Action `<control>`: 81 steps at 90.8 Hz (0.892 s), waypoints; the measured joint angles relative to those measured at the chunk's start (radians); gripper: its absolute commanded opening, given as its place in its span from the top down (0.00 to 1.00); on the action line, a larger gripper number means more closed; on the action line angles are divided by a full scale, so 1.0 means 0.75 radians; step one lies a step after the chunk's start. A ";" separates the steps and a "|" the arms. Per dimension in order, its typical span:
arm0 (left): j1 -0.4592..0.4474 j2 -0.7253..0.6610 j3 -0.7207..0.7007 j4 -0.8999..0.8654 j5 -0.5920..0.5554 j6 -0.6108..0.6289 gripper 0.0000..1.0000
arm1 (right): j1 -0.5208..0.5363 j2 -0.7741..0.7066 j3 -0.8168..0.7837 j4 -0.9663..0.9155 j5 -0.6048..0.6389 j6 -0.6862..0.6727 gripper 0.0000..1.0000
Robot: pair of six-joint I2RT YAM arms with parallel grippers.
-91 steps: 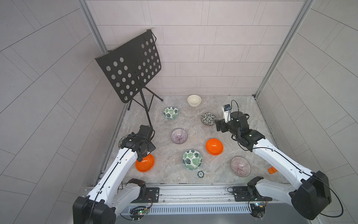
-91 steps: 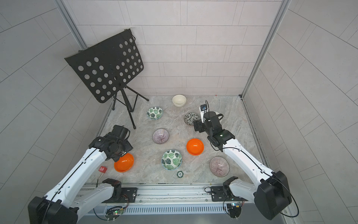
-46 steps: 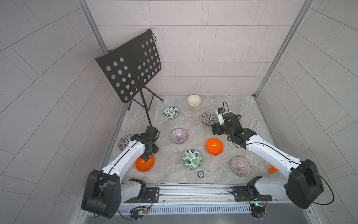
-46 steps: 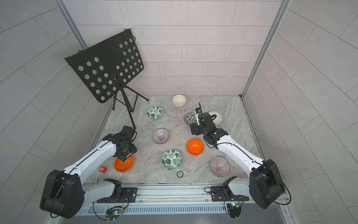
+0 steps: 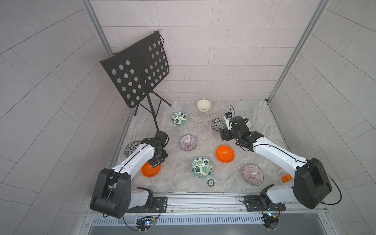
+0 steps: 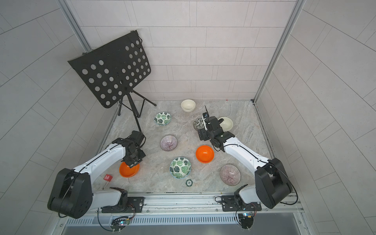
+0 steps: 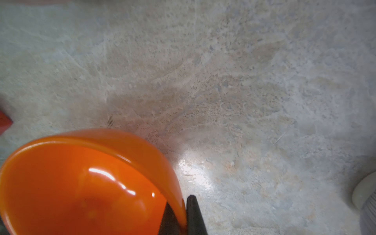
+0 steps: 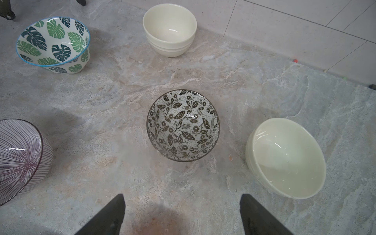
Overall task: Stack the bowls
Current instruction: Move the bowl to the center of the board.
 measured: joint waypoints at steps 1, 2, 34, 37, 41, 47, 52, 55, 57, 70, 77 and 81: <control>0.000 0.007 0.006 0.001 0.000 0.003 0.96 | 0.000 0.002 0.000 -0.002 0.001 0.002 0.09; 0.000 0.013 0.014 0.002 0.001 0.008 0.96 | 0.000 0.002 0.000 -0.002 0.002 0.003 0.09; -0.044 0.445 0.479 0.098 0.049 0.226 0.97 | 0.000 0.001 -0.011 -0.012 0.013 0.041 0.09; -0.046 0.485 0.512 0.106 0.057 0.243 0.98 | 0.001 -0.004 -0.018 -0.014 0.016 0.044 0.09; -0.054 0.537 0.548 0.115 0.069 0.263 0.98 | 0.001 -0.009 -0.030 -0.015 0.020 0.049 0.09; -0.077 0.591 0.592 0.098 0.058 0.283 0.98 | 0.001 -0.017 -0.046 -0.021 0.023 0.054 0.09; -0.097 0.613 0.615 0.083 0.032 0.296 0.98 | 0.001 -0.022 -0.057 -0.023 0.025 0.059 0.09; -0.112 0.628 0.629 0.075 0.013 0.301 0.98 | 0.001 -0.025 -0.063 -0.026 0.025 0.062 0.09; -0.122 0.637 0.638 0.071 0.003 0.302 0.98 | 0.001 -0.027 -0.067 -0.027 0.025 0.064 0.09; -0.165 0.696 0.690 0.042 -0.053 0.315 0.96 | 0.001 -0.038 -0.095 -0.041 0.023 0.077 0.09; -0.183 0.711 0.710 0.030 -0.066 0.320 0.94 | 0.001 -0.046 -0.115 -0.049 0.020 0.084 0.09; -0.187 0.717 0.720 0.026 -0.067 0.321 0.92 | 0.001 -0.052 -0.127 -0.054 0.020 0.089 0.09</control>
